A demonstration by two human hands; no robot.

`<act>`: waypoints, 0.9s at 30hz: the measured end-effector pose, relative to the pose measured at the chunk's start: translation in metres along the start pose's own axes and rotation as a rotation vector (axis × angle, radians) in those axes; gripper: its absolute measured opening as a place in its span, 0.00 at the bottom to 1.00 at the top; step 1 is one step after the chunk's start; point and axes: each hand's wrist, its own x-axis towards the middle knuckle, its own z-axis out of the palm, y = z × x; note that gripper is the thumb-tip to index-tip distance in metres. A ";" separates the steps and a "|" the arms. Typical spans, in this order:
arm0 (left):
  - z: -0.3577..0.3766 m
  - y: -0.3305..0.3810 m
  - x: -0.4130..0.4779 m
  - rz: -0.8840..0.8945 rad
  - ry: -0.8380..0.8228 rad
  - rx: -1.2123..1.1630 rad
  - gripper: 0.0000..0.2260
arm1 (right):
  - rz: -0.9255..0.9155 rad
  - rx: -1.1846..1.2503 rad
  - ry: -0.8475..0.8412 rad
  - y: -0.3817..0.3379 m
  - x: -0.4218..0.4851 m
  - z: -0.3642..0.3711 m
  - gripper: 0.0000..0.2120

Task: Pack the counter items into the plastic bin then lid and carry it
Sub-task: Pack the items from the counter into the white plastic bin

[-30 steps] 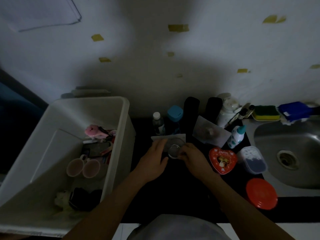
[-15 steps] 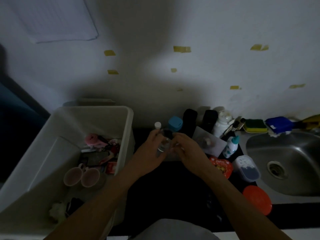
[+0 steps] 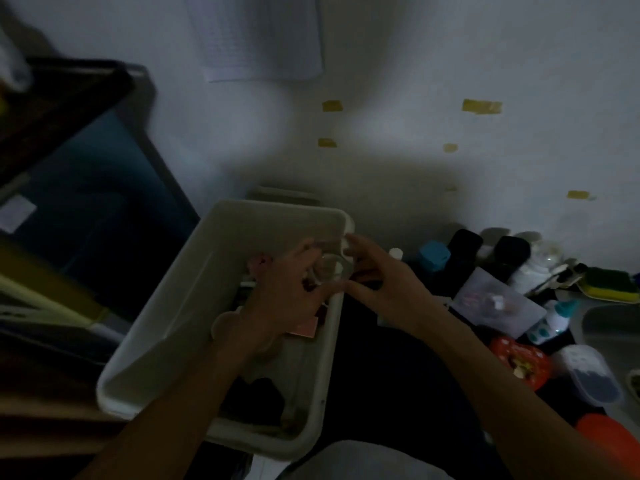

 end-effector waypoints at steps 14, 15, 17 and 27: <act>-0.063 -0.068 -0.064 -0.155 -0.225 0.153 0.15 | 0.079 -0.083 -0.245 -0.010 0.040 0.108 0.35; -0.063 -0.075 -0.070 -0.154 -0.246 0.129 0.14 | 0.095 -0.091 -0.260 -0.011 0.040 0.115 0.36; -0.061 -0.085 -0.080 -0.174 -0.292 0.088 0.14 | 0.104 -0.135 -0.299 -0.007 0.041 0.132 0.36; -0.058 -0.114 -0.096 -0.314 -0.579 0.162 0.16 | 0.326 -0.296 -0.365 0.013 0.049 0.181 0.38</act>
